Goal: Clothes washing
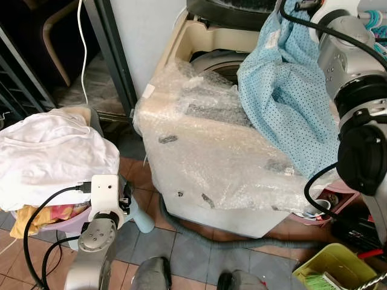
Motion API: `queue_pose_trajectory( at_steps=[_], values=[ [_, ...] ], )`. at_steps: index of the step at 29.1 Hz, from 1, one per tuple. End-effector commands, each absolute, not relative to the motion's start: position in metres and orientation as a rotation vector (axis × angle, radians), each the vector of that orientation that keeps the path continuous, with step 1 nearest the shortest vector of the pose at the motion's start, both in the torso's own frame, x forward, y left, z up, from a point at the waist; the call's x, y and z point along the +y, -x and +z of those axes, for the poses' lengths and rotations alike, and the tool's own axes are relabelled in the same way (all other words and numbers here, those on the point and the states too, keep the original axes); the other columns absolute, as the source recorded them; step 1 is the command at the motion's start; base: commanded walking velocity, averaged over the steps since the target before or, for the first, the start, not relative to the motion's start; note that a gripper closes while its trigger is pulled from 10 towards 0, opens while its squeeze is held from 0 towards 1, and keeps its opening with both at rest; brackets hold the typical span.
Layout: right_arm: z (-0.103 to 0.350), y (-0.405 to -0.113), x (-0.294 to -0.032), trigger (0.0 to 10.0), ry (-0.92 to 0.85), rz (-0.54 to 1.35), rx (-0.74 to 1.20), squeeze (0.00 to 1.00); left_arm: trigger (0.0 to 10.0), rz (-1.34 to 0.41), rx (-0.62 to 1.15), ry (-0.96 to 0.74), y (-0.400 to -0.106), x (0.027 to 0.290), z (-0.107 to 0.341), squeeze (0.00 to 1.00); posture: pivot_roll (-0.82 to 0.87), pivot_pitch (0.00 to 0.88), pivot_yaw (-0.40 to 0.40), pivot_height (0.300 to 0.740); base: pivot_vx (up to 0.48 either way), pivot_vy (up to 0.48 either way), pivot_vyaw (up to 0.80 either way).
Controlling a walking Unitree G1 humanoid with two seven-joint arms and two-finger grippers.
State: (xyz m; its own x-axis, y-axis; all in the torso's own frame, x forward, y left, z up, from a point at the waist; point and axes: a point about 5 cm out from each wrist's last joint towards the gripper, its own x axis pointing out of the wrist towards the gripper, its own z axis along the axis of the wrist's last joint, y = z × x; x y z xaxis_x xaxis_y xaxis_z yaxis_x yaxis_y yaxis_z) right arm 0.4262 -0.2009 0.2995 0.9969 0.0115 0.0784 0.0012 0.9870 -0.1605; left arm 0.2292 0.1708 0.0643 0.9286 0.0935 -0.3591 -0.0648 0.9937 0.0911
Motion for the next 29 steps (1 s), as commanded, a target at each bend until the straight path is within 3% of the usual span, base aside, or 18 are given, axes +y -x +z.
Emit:
queue_pose_trajectory(
  at_steps=[1, 3, 7, 9, 16, 22, 26, 29],
  values=[
    [0.295, -0.427, -0.197, 10.0, 0.183, 0.05, -0.04, 1.0, 10.0, 0.081, 0.386, -0.085, -0.228, 0.172, 0.063, 0.0, 0.08, 0.087, 0.006, 0.74, 0.0, 0.0, 0.0],
    [0.264, -0.423, -0.19, 10.0, 0.286, 0.254, 0.057, 1.0, 10.0, 0.065, 0.39, -0.085, -0.231, 0.169, 0.062, 0.0, 0.07, 0.085, 0.013, 0.74, 0.0, 0.0, 0.0],
    [0.269, -0.419, -0.194, 10.0, 0.376, 0.317, -0.047, 1.0, 10.0, 0.06, 0.392, -0.087, -0.232, 0.169, 0.062, 0.0, 0.06, 0.083, 0.019, 0.74, 0.0, 0.0, 0.0],
    [0.289, -0.416, -0.2, 10.0, 0.302, 0.327, -0.174, 1.0, 10.0, 0.054, 0.392, -0.088, -0.232, 0.169, 0.061, 0.0, 0.05, 0.078, 0.021, 0.74, 0.0, 0.0, 0.0],
    [0.321, -0.399, -0.221, 10.0, 0.302, 0.324, -0.437, 1.0, 10.0, 0.039, 0.393, -0.087, -0.234, 0.166, 0.061, 0.0, 0.02, 0.077, 0.034, 0.74, 0.0, 0.0, 0.0],
    [0.324, -0.387, -0.241, 10.0, 0.262, 0.327, -0.482, 1.0, 10.0, 0.028, 0.395, -0.086, -0.235, 0.165, 0.06, 0.0, 0.0, 0.075, 0.041, 0.74, 0.0, 0.0, 0.0],
    [0.305, -0.358, -0.263, 10.0, 0.087, 0.535, -0.4, 1.0, 10.0, 0.017, 0.395, -0.082, -0.238, 0.164, 0.059, 0.0, -0.01, 0.073, 0.045, 0.74, 0.0, 0.0, 0.0],
    [0.301, -0.343, -0.266, 10.0, 0.061, 0.599, -0.393, 1.0, 10.0, 0.012, 0.393, -0.08, -0.239, 0.164, 0.059, 0.0, -0.02, 0.071, 0.049, 0.74, 0.0, 0.0, 0.0]
  ],
)
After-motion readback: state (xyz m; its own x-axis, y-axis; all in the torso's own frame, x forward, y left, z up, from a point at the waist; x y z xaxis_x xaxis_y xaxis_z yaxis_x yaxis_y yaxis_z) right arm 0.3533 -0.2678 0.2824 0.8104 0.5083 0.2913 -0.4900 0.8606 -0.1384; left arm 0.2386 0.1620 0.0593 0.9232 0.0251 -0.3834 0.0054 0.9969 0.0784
